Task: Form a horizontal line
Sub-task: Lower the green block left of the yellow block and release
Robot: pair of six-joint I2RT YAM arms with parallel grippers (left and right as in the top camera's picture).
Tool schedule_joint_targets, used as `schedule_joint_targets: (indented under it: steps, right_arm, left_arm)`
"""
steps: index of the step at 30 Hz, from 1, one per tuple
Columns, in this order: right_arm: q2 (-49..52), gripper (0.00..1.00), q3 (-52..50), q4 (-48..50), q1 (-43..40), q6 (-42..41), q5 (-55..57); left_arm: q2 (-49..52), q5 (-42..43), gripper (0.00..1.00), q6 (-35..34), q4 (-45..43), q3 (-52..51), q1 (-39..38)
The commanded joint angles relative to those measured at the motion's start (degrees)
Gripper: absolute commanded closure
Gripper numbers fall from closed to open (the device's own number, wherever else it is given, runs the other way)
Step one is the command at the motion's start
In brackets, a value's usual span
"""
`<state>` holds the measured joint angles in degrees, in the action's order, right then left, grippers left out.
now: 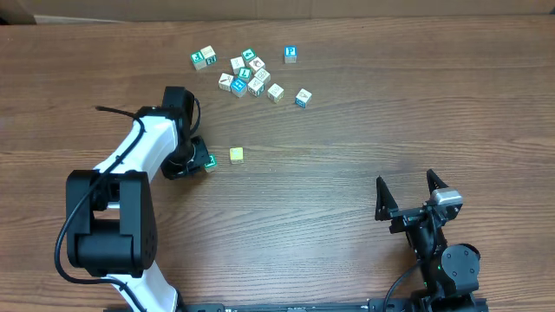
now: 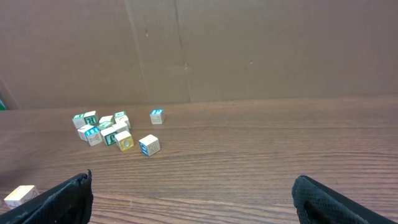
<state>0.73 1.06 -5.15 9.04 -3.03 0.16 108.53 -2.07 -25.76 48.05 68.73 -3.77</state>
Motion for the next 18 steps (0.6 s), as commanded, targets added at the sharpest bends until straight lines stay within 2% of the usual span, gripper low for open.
schedule_joint_targets:
  steps: [1, 8, 18]
  right_arm:
    - [-0.55, 0.0, -0.59, 0.31, -0.17, -0.39, -0.28]
    - [-0.55, 0.0, -0.59, 0.31, -0.17, -0.39, -0.31]
    - [-0.55, 0.0, -0.59, 0.31, -0.17, -0.39, -0.31]
  left_arm:
    - [-0.85, 1.84, 0.96, -0.04, -2.08, -1.07, -0.76]
    - [-0.85, 5.09, 0.95, -0.2, -4.2, -1.07, -1.31]
    - [-0.85, 5.31, 0.95, -1.18, -7.39, -1.07, -2.75]
